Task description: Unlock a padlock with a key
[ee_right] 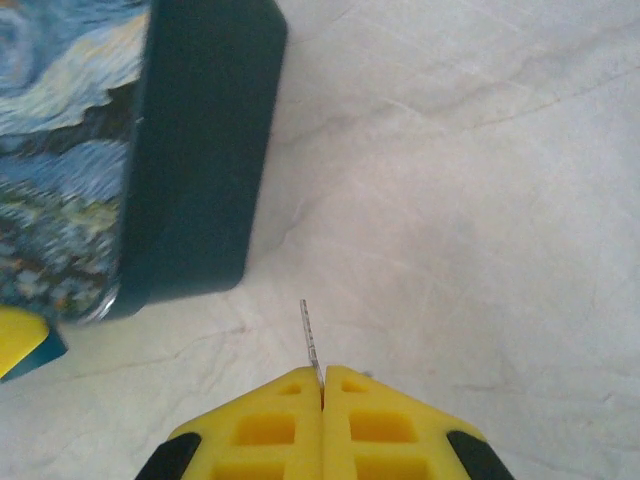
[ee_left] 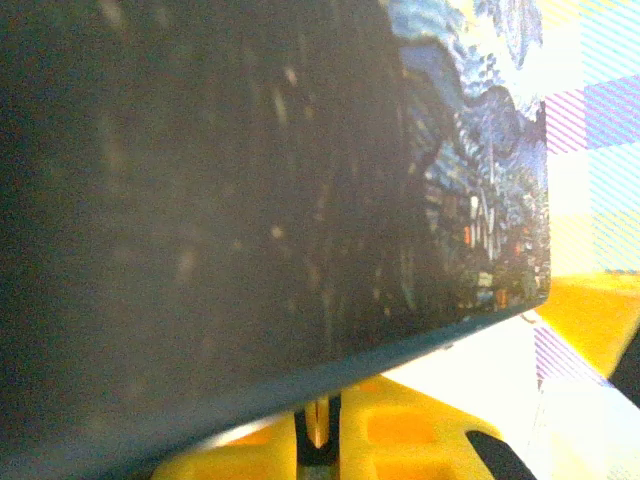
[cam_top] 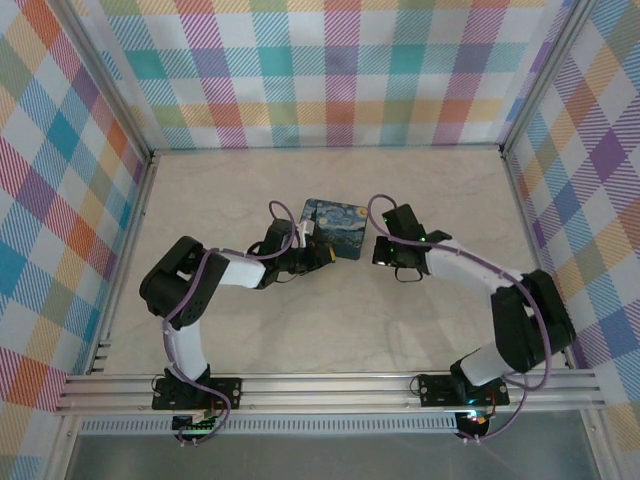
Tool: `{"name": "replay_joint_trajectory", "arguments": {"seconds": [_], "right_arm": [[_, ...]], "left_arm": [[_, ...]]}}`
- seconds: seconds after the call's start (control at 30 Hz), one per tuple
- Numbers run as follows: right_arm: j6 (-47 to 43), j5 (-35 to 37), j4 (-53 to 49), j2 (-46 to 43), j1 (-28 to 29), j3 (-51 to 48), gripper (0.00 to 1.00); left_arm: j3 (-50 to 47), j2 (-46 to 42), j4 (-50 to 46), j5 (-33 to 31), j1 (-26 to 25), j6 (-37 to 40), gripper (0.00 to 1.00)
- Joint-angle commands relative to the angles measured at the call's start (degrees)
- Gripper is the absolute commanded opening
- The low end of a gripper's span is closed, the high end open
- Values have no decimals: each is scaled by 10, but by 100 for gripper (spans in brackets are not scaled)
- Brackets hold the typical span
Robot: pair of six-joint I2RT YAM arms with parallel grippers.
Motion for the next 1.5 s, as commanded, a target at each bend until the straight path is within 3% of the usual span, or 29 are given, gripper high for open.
{"name": "replay_joint_trajectory", "arguments": {"seconds": [0.0,0.53,0.97,1.47], "right_arm": [[15,-50,46,-52,-3,-35,0],[74,-220,197,-176,-1,-146,0],[162,-254,334,-207,0,-217,0],[198,-253,341,-197,-1,-182,0]], "left_arm": [[14,-27,-9,27,4,-38,2],[37,-73,-38,8,4,-75,2],[59,-73,-47,-2,4,-103,2],[47,-66,-33,-8,3,-110,3]]}}
